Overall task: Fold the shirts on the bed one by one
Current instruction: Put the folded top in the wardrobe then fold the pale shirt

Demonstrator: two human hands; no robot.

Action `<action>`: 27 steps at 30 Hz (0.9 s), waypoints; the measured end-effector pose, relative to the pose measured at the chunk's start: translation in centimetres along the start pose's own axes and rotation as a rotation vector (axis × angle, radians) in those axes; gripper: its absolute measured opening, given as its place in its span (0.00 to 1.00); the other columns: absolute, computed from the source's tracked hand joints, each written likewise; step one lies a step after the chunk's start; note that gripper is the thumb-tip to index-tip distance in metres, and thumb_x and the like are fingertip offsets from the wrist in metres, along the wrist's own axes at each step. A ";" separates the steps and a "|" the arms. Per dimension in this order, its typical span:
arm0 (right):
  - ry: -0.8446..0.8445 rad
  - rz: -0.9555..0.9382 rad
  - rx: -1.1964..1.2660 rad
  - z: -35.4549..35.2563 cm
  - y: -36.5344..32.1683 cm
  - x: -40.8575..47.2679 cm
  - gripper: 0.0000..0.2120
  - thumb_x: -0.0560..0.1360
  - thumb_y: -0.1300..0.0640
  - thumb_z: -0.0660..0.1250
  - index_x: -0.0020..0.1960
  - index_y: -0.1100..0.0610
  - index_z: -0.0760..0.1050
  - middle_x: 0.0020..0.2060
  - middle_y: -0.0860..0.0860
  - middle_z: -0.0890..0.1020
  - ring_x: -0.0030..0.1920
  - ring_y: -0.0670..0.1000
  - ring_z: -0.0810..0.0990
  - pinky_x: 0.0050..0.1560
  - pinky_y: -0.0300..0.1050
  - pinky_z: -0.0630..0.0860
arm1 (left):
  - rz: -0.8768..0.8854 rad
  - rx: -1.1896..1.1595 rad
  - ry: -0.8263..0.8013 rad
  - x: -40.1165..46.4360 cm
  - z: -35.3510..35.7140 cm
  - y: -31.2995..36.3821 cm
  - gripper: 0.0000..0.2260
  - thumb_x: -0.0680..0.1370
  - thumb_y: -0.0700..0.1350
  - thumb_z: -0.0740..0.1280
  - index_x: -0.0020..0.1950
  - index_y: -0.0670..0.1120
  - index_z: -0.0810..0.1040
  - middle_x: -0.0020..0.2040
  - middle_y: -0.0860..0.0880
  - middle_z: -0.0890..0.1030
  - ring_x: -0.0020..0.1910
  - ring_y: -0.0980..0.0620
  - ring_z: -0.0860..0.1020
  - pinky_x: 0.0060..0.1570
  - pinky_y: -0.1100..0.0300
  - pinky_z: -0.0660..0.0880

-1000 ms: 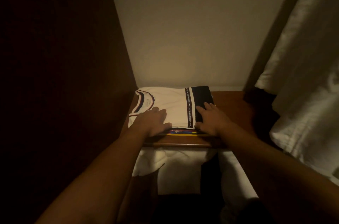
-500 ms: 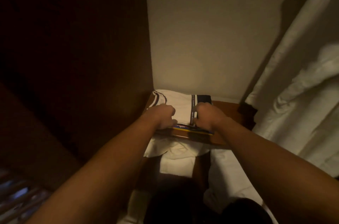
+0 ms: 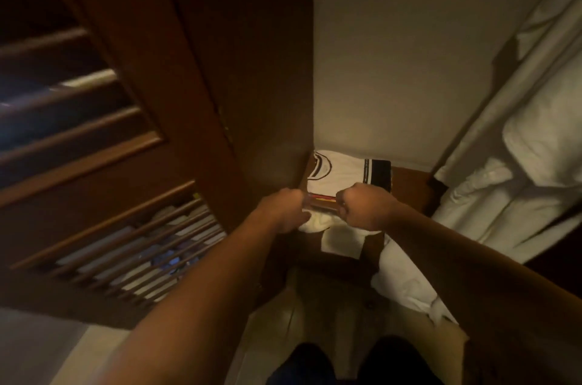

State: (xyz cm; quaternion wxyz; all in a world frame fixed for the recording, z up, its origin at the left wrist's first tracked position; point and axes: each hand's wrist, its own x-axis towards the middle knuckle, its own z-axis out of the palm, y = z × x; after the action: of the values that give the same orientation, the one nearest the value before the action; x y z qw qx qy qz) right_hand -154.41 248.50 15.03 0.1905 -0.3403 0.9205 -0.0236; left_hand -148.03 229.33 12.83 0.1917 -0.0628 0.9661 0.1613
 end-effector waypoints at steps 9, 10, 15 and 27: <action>-0.014 -0.141 -0.059 0.2 -10.3 -6.4 0.18 0.79 0.47 0.61 0.63 0.55 0.78 0.59 0.59 0.81 0.59 0.61 0.80 0.56 0.50 0.77 | -0.146 -0.107 0.039 -13.7 0.0 -3.3 0.05 0.80 0.53 0.66 0.49 0.53 0.77 0.52 0.47 0.82 0.52 0.46 0.80 0.51 0.51 0.76; -0.019 -0.158 -0.068 0.4 -11.6 -7.0 0.18 0.79 0.47 0.61 0.63 0.55 0.79 0.59 0.59 0.81 0.59 0.61 0.80 0.55 0.50 0.77 | -0.170 -0.118 0.042 -15.3 0.3 -4.0 0.05 0.81 0.52 0.66 0.51 0.52 0.78 0.50 0.49 0.81 0.51 0.47 0.79 0.50 0.53 0.75; -0.050 -0.266 -0.100 2.2 -18.0 -10.4 0.14 0.78 0.49 0.63 0.57 0.56 0.80 0.55 0.60 0.82 0.57 0.63 0.81 0.54 0.51 0.77 | -0.261 -0.180 0.049 -23.6 3.5 -8.1 0.06 0.81 0.51 0.66 0.53 0.50 0.80 0.47 0.50 0.80 0.50 0.48 0.80 0.51 0.54 0.76; -0.179 -0.571 -0.162 7.4 -37.5 -11.0 0.09 0.81 0.48 0.62 0.55 0.50 0.79 0.46 0.48 0.79 0.44 0.49 0.78 0.46 0.49 0.79 | -0.535 -0.356 0.144 -40.2 8.2 -19.9 0.07 0.82 0.48 0.66 0.57 0.49 0.80 0.56 0.47 0.81 0.52 0.49 0.78 0.50 0.58 0.72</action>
State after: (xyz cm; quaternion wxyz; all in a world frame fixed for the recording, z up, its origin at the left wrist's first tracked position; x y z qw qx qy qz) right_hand -120.92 227.33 18.37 0.2285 -0.6001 0.7661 0.0275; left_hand -104.56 215.80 15.62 0.1445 -0.3580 0.8830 0.2668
